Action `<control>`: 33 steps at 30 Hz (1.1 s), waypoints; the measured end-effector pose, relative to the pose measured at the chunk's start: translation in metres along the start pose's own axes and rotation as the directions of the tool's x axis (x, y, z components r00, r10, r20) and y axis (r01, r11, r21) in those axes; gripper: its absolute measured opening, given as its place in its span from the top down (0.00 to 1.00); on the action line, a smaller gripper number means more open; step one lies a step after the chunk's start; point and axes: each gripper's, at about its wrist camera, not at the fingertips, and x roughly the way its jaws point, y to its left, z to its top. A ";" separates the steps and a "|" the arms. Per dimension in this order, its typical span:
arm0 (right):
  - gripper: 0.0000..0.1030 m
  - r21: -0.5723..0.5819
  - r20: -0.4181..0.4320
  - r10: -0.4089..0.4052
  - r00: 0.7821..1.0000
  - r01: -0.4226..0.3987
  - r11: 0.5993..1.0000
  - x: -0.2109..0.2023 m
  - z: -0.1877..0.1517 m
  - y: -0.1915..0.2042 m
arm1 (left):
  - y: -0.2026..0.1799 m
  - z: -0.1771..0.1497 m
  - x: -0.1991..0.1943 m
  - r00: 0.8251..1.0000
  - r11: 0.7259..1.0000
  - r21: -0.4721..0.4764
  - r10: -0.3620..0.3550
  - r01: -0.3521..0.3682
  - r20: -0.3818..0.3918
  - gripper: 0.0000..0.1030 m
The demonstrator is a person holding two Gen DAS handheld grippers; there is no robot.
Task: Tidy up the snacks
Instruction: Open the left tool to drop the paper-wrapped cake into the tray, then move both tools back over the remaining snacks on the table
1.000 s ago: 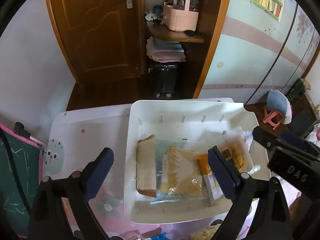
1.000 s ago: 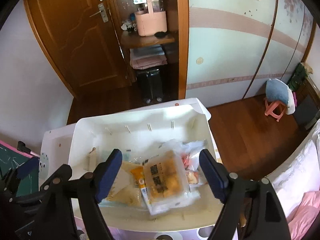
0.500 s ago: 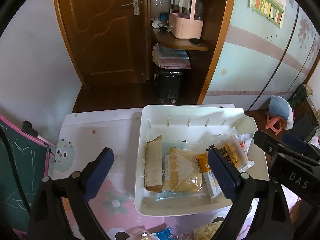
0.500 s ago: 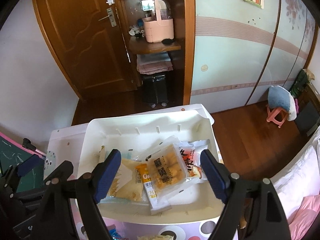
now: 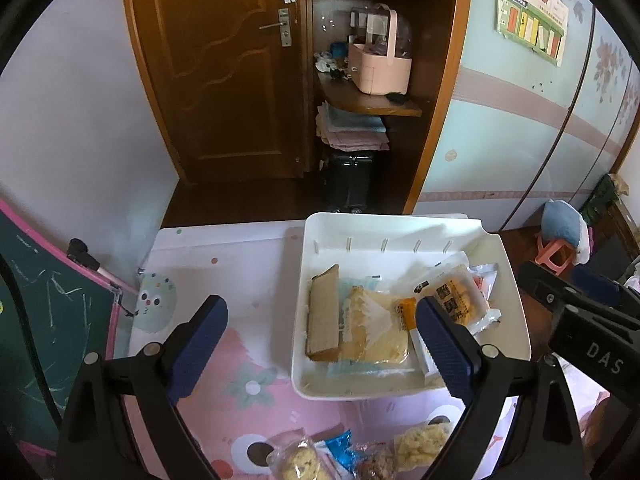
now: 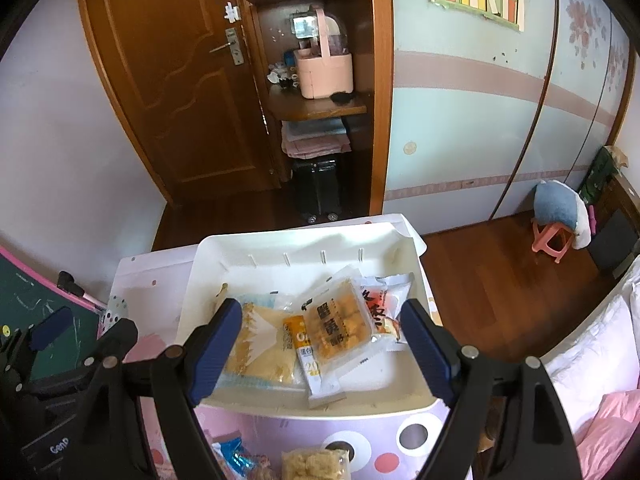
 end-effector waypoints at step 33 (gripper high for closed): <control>0.20 -0.167 -0.092 0.137 0.986 -0.151 0.974 -0.113 -0.190 -0.005 | 0.054 -0.190 -0.131 0.998 0.994 -0.106 0.011 -0.005 0.054 0.08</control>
